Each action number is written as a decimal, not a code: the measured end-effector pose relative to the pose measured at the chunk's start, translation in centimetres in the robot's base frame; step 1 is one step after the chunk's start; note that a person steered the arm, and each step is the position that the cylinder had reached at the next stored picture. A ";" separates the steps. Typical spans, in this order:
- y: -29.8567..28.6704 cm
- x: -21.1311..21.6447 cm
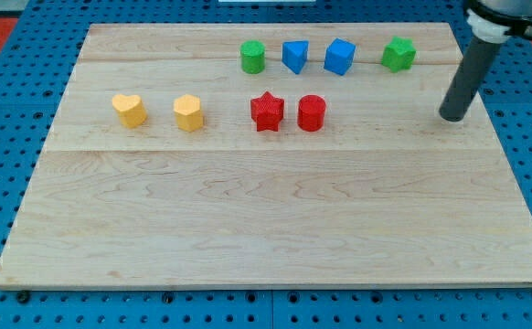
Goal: Nudge the green star a bit down
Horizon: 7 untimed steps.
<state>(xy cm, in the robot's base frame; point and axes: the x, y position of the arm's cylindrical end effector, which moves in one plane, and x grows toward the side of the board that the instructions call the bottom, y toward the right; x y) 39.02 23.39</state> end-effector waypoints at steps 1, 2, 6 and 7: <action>2.0 -0.4; 3.1 -0.5; 9.3 -11.4; 5.5 -12.3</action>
<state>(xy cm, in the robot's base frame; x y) 26.67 28.85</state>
